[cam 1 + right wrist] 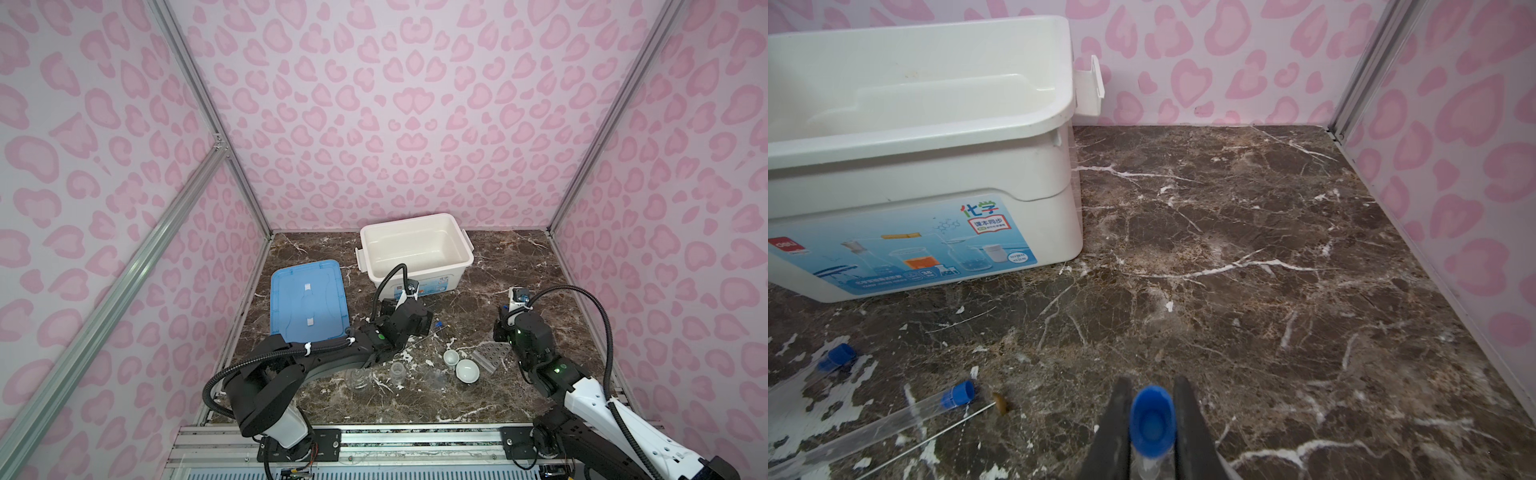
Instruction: Organize the chemistry lab equipment
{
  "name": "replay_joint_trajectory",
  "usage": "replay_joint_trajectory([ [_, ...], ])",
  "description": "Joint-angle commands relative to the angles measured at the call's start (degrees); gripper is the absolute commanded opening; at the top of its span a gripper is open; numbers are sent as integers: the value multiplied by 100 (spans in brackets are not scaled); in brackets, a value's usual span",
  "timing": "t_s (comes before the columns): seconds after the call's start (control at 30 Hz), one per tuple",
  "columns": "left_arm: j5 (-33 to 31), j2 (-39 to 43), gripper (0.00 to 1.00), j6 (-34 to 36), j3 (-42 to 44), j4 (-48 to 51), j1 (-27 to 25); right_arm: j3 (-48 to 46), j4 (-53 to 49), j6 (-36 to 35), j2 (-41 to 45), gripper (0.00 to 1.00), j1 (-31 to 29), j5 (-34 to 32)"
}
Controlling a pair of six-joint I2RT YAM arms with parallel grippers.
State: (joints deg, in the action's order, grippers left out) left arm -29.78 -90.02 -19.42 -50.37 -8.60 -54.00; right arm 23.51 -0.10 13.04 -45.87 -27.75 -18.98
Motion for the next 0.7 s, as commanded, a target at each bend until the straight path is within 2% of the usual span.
replay_joint_trajectory([
  [0.0, 16, -36, 98, -29, -87, -52, 3, 56, 17, 14, -78, 16, -11, 61],
  [0.33, 14, -51, 98, -18, -78, -36, 3, 52, 10, 14, -116, 16, -8, 35],
  [0.67, -71, -38, 98, -3, -62, -1, 3, 22, 95, 26, -115, 28, -7, 16],
])
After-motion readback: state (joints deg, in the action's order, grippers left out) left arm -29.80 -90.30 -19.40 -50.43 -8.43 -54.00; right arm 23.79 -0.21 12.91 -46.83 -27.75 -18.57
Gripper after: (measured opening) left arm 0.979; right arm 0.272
